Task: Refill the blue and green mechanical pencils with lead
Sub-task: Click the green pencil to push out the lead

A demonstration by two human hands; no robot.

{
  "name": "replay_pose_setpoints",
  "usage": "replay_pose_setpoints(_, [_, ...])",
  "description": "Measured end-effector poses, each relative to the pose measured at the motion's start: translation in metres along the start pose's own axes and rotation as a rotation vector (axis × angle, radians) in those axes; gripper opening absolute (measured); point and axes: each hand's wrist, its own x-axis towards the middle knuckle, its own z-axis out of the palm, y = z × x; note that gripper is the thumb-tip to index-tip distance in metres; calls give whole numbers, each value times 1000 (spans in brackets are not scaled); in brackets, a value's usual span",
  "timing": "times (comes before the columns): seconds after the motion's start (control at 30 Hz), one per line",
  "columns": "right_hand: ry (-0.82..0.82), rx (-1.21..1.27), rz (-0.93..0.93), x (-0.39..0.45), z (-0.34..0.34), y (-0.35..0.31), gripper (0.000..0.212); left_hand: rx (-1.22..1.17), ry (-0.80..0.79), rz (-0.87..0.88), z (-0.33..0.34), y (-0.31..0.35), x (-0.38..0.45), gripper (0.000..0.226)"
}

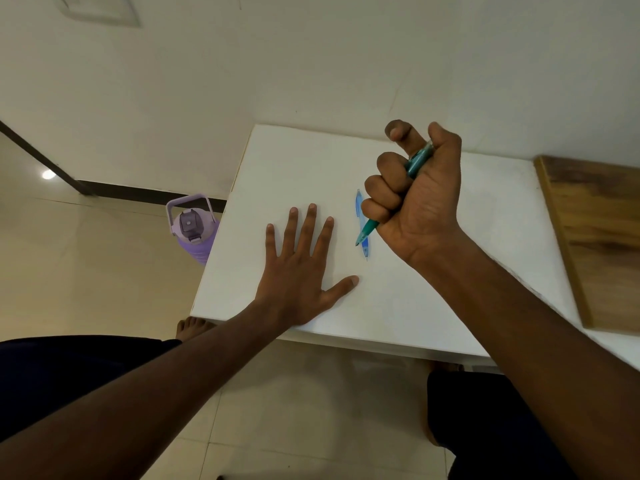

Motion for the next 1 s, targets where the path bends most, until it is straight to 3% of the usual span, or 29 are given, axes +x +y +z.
replay_pose_setpoints(1.0, [24, -19, 7, -1, 2, -6, 38, 3, 5, 1, -1, 1, -1, 108])
